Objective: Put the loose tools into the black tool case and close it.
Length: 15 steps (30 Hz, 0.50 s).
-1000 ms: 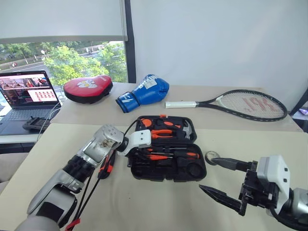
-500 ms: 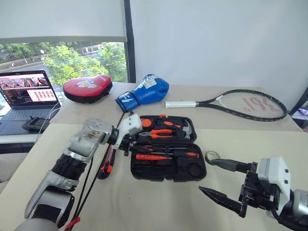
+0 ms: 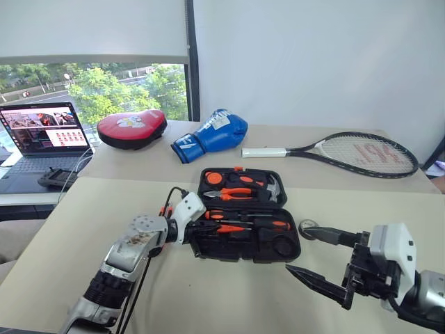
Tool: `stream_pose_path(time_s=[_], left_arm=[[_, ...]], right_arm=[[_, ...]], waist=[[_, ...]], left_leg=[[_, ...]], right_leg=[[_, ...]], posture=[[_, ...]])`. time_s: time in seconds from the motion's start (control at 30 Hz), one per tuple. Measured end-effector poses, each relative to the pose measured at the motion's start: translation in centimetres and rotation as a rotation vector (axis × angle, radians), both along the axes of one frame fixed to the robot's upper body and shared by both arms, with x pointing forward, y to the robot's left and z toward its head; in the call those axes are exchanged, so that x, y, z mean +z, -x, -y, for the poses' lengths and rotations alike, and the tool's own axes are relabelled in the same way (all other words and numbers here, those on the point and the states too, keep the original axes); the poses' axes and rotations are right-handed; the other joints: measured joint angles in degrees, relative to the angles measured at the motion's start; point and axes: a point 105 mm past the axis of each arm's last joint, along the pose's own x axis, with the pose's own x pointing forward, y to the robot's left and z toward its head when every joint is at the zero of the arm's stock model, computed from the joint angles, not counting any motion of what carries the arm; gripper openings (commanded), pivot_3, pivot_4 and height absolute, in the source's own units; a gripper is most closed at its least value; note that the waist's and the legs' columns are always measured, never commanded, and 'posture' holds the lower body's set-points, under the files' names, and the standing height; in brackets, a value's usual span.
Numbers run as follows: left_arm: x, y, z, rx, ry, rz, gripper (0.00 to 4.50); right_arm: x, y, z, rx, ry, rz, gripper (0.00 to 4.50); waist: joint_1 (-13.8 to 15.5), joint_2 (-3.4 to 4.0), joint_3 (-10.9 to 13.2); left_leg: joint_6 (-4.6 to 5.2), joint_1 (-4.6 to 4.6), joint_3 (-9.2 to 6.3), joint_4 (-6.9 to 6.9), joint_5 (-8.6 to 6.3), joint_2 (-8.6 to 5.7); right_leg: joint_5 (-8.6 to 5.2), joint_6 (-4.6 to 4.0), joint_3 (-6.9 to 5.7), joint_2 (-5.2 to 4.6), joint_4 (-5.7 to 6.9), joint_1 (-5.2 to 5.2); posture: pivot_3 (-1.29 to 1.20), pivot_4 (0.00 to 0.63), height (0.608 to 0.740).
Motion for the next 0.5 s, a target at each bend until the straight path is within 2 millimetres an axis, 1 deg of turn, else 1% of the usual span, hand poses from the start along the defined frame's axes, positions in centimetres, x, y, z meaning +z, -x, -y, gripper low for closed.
stream_pose_path(time_s=[0.1,0.17,0.23,0.3,0.33,0.37,0.4,0.43,0.47,0.5], left_arm=[[-0.2,0.0,0.1,-0.015,-0.027,0.014,0.02],[-0.2,0.0,0.1,-0.017,-0.016,0.021,0.02],[0.4,0.0,0.1,0.007,0.088,-0.006,0.02],[1.2,0.8,0.5,-0.016,0.196,-0.052,0.02],[1.8,1.3,0.5,-0.042,0.214,-0.067,0.26],[2.6,1.8,0.2,-0.069,0.225,-0.072,0.52],[3.6,2.3,-0.2,-0.094,0.241,-0.072,0.61],[5.0,3.0,-0.6,-0.126,0.264,-0.066,1.11],[6.0,3.4,-0.7,-0.153,0.274,-0.056,1.24],[7.4,4.4,-1.0,-0.198,0.286,-0.045,1.81]], right_arm=[[-0.3,-0.1,0.3,-0.027,0.021,-0.03,4.5],[-0.7,-0.7,0.9,-0.076,0.053,-0.059,4.5],[-1.1,-1.9,1.8,-0.154,0.105,-0.068,4.5],[-2.2,-3.2,2.9,-0.225,0.173,-0.116,4.5],[-2.7,-3.7,3.2,-0.24,0.204,-0.138,4.5],[-3.1,-4.1,3.5,-0.251,0.23,-0.16,4.5],[-3.5,-4.6,3.7,-0.258,0.26,-0.174,4.5],[-3.9,-5.4,4.2,-0.274,0.325,-0.184,4.5],[-4.2,-5.9,4.8,-0.292,0.372,-0.196,4.5],[-4.4,-6.9,5.3,-0.304,0.418,-0.217,4.5]], waist=[[-0.12,0.2,-0.27],[-0.18,0.37,-0.39],[-0.21,0.48,-0.45],[-0.31,0.36,-0.38],[-0.32,0.29,-0.34],[-0.39,0.27,-0.32],[-0.47,0.27,-0.32],[-0.65,0.32,-0.31],[-0.9,0.36,-0.29],[-1.1,0.36,-0.28]], left_leg=[[-0.01,0.09,0.0,0.0,0.0,0.07],[-0.03,0.09,0.01,0.0,0.01,0.09],[-0.05,0.02,0.03,0.0,0.03,0.08],[-0.15,-0.31,0.0,0.01,0.1,0.1],[-0.19,-0.43,-0.01,0.01,0.13,0.14],[-0.51,-0.54,-0.01,0.01,0.32,0.15],[-0.76,-0.63,0.0,-0.01,0.46,0.14],[-0.78,-0.72,0.03,-0.04,0.48,0.1],[-0.77,-0.76,0.05,-0.04,0.48,0.09],[-0.76,-0.78,0.04,-0.04,0.48,0.09]], right_leg=[[-0.02,-0.01,0.03,-0.1,-0.03,0.03],[-0.01,-0.01,0.04,-0.13,-0.01,0.02],[-0.01,-0.04,0.04,-0.16,0.0,-0.06],[0.03,-0.08,0.05,-0.17,0.03,-0.37],[0.03,-0.1,0.05,-0.1,0.05,-0.49],[0.04,-0.13,0.03,0.01,0.08,-0.65],[0.04,-0.14,0.02,0.04,0.1,-0.79],[0.04,-0.15,0.01,0.15,0.13,-0.88],[0.03,-0.16,0.0,0.18,0.15,-0.93],[0.03,-0.16,-0.03,0.24,0.1,-0.93]], posture=[[0.0,0.15,0.74],[0.0,0.15,0.74],[0.0,0.15,0.74],[0.0,0.15,0.74],[0.0,0.15,0.74],[0.0,0.15,0.74],[0.0,0.15,0.74],[0.0,0.15,0.74],[0.0,0.15,0.74],[0.0,0.15,0.74]])
